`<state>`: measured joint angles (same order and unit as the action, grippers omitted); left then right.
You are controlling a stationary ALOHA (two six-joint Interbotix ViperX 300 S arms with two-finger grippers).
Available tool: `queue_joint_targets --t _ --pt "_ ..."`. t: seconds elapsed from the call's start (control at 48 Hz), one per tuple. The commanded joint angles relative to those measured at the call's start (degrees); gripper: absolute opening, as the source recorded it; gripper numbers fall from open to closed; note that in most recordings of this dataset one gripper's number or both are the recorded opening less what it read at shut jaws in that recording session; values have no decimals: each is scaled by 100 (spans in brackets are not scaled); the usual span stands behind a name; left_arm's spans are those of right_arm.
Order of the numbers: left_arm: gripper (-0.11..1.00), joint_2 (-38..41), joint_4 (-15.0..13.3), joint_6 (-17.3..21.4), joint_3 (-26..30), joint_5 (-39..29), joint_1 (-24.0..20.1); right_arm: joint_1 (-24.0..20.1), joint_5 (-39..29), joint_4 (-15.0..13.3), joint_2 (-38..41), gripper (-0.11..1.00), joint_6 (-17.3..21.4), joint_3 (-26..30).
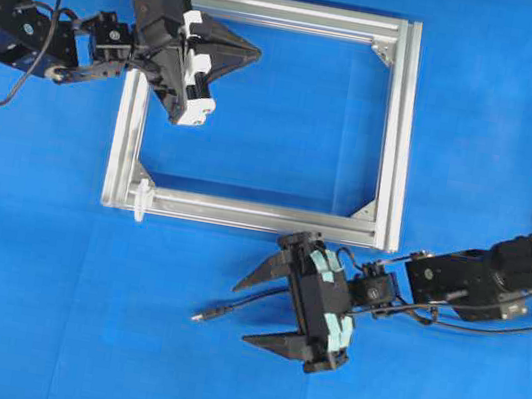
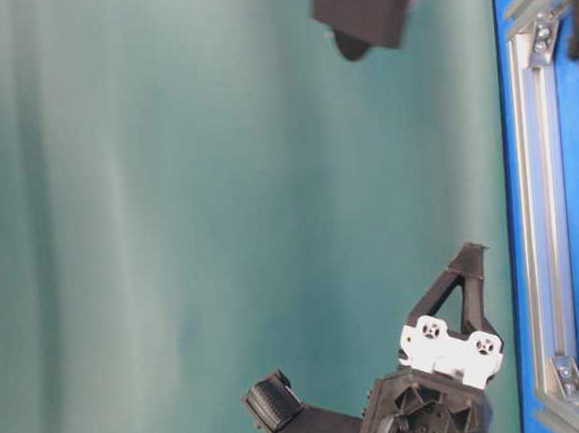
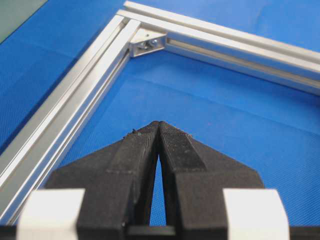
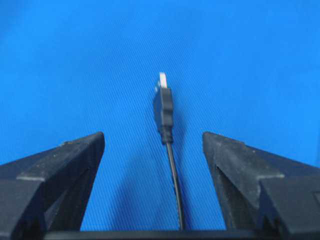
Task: Insert the wire through the string loop located on the left side.
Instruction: 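Close the right gripper on the cable just behind the USB plug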
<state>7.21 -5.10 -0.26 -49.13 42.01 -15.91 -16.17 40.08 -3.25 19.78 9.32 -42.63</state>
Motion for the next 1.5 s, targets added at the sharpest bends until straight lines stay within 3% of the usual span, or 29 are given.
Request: queue_joint_targets --t 0.0,0.334,0.542,0.647,0.813,0.897,1.251,1.481 --pt "0 -176 18 -18 44 26 9 44 18 88 9 80 9 62" --pt "0 -176 18 -18 35 35 9 44 18 97 105 78 9 79" --pt "0 -176 9 -9 35 26 9 44 18 88 105 70 0 97" --pt "0 -176 9 -9 35 26 9 53 18 79 105 56 -26 97" --pt "0 -176 18 -9 35 26 9 70 -9 62 105 12 -70 88" --pt "0 -176 18 -18 26 26 9 79 -9 62 105 1 -70 88" --pt "0 -176 18 -18 26 -9 9 79 -26 44 18 0 -35 97" --pt "0 -176 18 -18 18 -9 9 26 -562 62 -431 0 9 114"
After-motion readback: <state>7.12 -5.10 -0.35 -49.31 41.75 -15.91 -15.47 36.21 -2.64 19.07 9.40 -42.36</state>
